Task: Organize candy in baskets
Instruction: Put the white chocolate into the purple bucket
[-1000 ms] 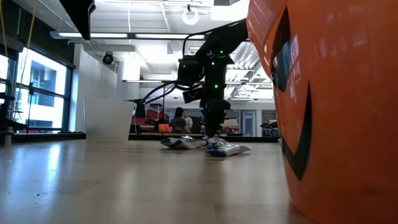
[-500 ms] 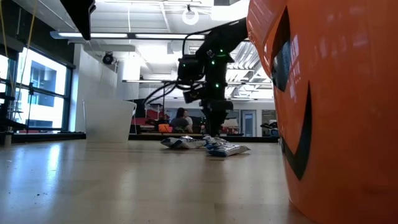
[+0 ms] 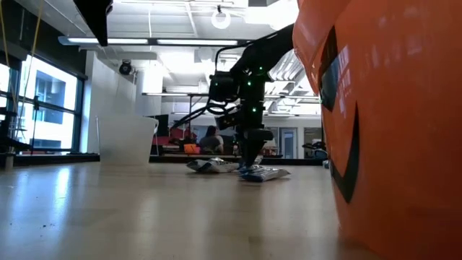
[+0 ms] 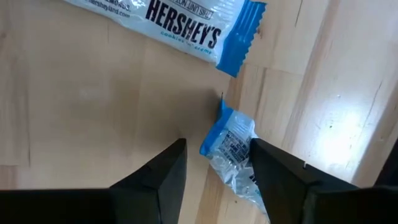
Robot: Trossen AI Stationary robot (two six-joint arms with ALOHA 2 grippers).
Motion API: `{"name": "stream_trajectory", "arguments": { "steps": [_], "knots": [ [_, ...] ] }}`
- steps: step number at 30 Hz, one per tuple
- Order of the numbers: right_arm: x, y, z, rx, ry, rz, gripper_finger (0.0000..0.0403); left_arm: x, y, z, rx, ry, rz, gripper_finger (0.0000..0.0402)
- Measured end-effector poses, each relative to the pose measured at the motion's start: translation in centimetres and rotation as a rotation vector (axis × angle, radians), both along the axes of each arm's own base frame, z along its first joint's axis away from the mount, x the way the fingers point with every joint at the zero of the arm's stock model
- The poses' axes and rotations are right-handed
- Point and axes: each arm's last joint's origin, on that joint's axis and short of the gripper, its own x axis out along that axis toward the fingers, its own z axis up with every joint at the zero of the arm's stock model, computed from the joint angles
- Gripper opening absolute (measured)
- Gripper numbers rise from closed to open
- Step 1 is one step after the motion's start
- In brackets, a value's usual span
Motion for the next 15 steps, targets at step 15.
{"name": "stream_trajectory", "arguments": {
  "steps": [15],
  "knots": [
    [0.01,0.14,0.04,-0.015,-0.002,-0.077,0.0024,0.23,-0.05,0.03,-0.01,-0.029,0.009,0.0088]
  ]
}}
